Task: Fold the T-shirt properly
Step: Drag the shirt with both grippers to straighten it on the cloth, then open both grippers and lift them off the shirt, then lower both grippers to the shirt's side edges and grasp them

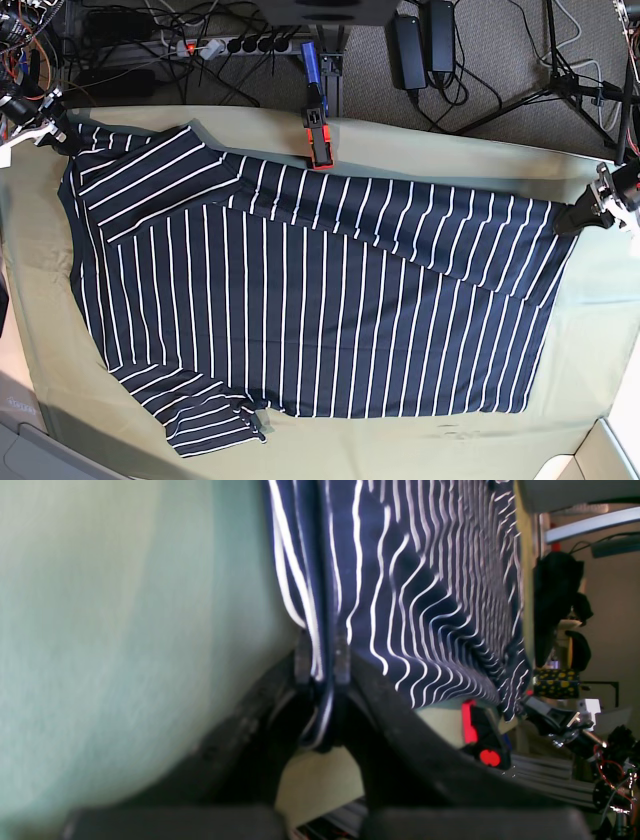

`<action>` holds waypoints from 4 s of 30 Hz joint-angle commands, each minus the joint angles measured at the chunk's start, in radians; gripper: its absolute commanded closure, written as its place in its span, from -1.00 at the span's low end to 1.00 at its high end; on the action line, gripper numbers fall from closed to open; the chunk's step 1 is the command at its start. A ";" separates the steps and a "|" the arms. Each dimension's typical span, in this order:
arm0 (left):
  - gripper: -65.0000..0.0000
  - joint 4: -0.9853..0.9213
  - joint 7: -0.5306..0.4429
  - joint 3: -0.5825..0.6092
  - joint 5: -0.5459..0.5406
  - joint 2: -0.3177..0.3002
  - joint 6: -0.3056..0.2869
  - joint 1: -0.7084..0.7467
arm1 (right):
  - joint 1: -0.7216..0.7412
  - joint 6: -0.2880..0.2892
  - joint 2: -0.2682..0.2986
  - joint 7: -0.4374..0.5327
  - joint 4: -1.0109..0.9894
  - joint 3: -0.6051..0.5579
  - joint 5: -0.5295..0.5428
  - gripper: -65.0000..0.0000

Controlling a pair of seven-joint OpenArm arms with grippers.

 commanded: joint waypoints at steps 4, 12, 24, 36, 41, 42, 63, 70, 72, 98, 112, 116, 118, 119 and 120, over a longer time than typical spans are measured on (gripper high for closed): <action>1.00 0.013 -0.013 -0.011 -0.022 -0.028 -0.023 -0.014 | -0.003 0.064 0.022 0.009 0.016 0.010 -0.003 1.00; -0.10 0.013 -0.013 -0.019 -0.022 -0.028 -0.023 -0.014 | -0.003 0.064 0.022 0.009 0.016 0.010 -0.019 1.00; -0.10 0.106 -0.019 -0.163 -0.022 -0.028 -0.023 -0.014 | 0.003 0.063 0.022 0.066 0.018 0.016 -0.019 0.20; -0.10 0.163 -0.045 -0.161 -0.022 -0.031 -0.023 -0.040 | 0.142 0.063 0.072 0.062 0.042 0.093 -0.037 0.20; -0.10 0.192 -0.034 -0.161 -0.022 -0.031 -0.023 -0.076 | 0.266 0.064 0.123 0.073 0.037 0.087 -0.079 0.20; -0.10 0.214 -0.034 -0.161 -0.022 -0.031 -0.023 -0.075 | 0.290 0.063 0.132 0.082 0.034 0.079 -0.095 0.20; -0.10 0.484 -0.035 -0.161 0.037 -0.033 -0.023 -0.063 | 0.911 0.035 0.152 0.405 -0.616 -0.261 -0.538 -0.02; -0.10 0.484 -0.035 -0.161 0.037 -0.034 -0.023 -0.053 | 0.947 0.034 0.147 0.519 -0.843 -0.261 -0.624 -0.14; -0.10 0.484 -0.036 -0.161 0.032 -0.034 -0.023 -0.051 | 0.948 0.034 0.139 0.523 -0.864 -0.261 -0.624 -0.14; -0.10 0.483 -0.065 -0.161 0.066 -0.034 -0.023 -0.043 | 0.950 0.037 0.037 0.521 -0.761 -0.363 -0.605 -0.14; -0.10 0.483 -0.069 -0.161 0.069 -0.034 -0.023 -0.043 | 0.948 0.036 0.040 0.526 -0.739 -0.494 -0.621 -0.14; -0.10 0.483 -0.069 -0.161 0.076 -0.034 -0.023 -0.043 | 0.948 0.035 0.050 0.539 -0.740 -0.494 -0.635 -0.14; -0.10 0.482 -0.073 -0.161 0.090 -0.034 -0.023 -0.043 | 0.948 0.034 0.056 0.568 -0.740 -0.494 -0.653 -0.13; -0.10 0.481 -0.079 -0.161 0.094 -0.034 -0.023 -0.043 | 0.948 0.034 0.056 0.582 -0.740 -0.494 -0.660 -0.13; -0.10 0.479 -0.085 -0.161 0.095 -0.034 -0.023 -0.043 | 0.948 0.034 0.055 0.591 -0.740 -0.495 -0.666 -0.12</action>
